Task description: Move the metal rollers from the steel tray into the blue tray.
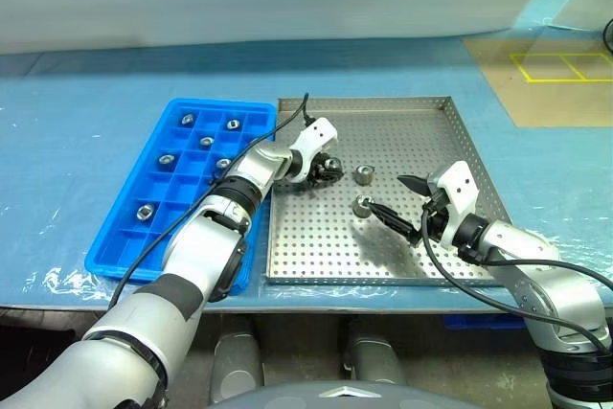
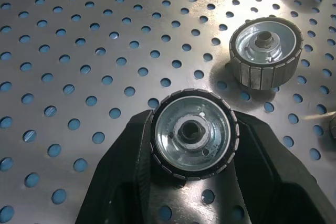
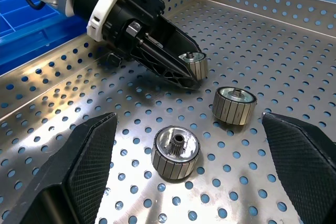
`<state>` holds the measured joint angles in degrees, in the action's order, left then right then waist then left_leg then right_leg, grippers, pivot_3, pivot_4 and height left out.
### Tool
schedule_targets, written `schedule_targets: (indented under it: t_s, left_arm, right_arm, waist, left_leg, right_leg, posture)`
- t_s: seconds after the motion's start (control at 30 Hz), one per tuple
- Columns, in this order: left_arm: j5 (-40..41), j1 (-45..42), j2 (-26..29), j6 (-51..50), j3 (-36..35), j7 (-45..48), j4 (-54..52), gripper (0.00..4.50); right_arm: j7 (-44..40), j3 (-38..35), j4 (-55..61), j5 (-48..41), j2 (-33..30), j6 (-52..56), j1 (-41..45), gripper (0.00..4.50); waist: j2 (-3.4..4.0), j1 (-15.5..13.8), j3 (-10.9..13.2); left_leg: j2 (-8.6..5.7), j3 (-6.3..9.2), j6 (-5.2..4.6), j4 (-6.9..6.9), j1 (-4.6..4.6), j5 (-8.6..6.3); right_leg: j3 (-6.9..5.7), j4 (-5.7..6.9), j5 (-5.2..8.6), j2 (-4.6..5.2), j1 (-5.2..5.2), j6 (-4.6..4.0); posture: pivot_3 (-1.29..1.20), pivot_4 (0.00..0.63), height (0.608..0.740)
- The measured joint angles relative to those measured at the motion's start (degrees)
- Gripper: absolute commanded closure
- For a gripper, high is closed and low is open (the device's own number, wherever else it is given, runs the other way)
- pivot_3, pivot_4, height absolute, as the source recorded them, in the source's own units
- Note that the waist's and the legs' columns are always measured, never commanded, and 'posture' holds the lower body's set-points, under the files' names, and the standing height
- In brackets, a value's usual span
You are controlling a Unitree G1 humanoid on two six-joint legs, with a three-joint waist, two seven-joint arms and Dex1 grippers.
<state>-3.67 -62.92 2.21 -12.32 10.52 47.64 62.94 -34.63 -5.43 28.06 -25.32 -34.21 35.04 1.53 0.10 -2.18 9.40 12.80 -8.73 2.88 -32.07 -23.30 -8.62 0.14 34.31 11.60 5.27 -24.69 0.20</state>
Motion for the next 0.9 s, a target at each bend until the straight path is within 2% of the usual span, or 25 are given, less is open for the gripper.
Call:
schedule_targets:
  t_s: [0.13,0.3,0.43,0.7,0.9]
  left_arm:
    - [-0.04,0.05,0.56,-0.12,0.05,0.14,-0.83,2.69]
    - [1.51,1.08,2.69,-4.18,-1.39,0.17,-10.73,2.69]
    - [3.16,5.97,5.38,-10.96,-2.57,-1.12,-25.32,2.69]
    - [3.69,22.55,10.68,-28.55,-2.77,-8.32,-58.78,2.69]
    - [3.96,30.55,12.13,-38.70,-5.71,-15.61,-77.09,2.69]
  right_arm:
    - [-0.02,0.12,0.00,0.00,0.10,0.00,0.34,0.00]
    - [-0.88,1.60,-0.62,0.00,0.32,-0.10,3.02,0.00]
    - [-2.94,3.57,-4.02,0.28,0.45,-0.96,6.44,0.00]
    - [-9.23,9.11,-13.39,1.36,2.17,-3.62,15.19,0.00]
    - [-14.55,12.79,-21.13,2.89,3.70,-6.35,21.67,0.00]
  waist:
    - [0.00,-0.01,0.00]
    - [0.00,-0.16,0.01]
    - [0.01,-0.15,0.01]
    - [0.03,-1.02,0.05]
    - [0.04,-2.59,0.06]
  left_leg:
    - [0.00,0.00,0.00,0.00,-0.01,0.00]
    - [0.02,0.00,0.01,0.04,0.00,0.01]
    - [0.02,-0.02,0.02,0.13,0.03,0.01]
    - [0.06,0.01,0.05,0.22,-0.07,0.04]
    - [0.12,0.04,0.10,0.23,-0.10,0.07]
  right_leg:
    - [0.00,-0.01,0.00,0.00,0.00,0.00]
    - [-0.02,0.00,0.00,0.00,-0.02,-0.01]
    - [-0.03,0.00,0.00,0.00,-0.02,-0.01]
    - [-0.12,-0.02,0.02,0.02,-0.10,-0.05]
    - [-0.20,0.04,0.03,0.04,-0.17,-0.06]
  posture:
    - [-0.26,0.150,0.740]
    - [-0.19,0.150,0.740]
    - [-0.10,0.150,0.740]
    - [0.07,0.150,0.740]
    - [0.21,0.150,0.740]
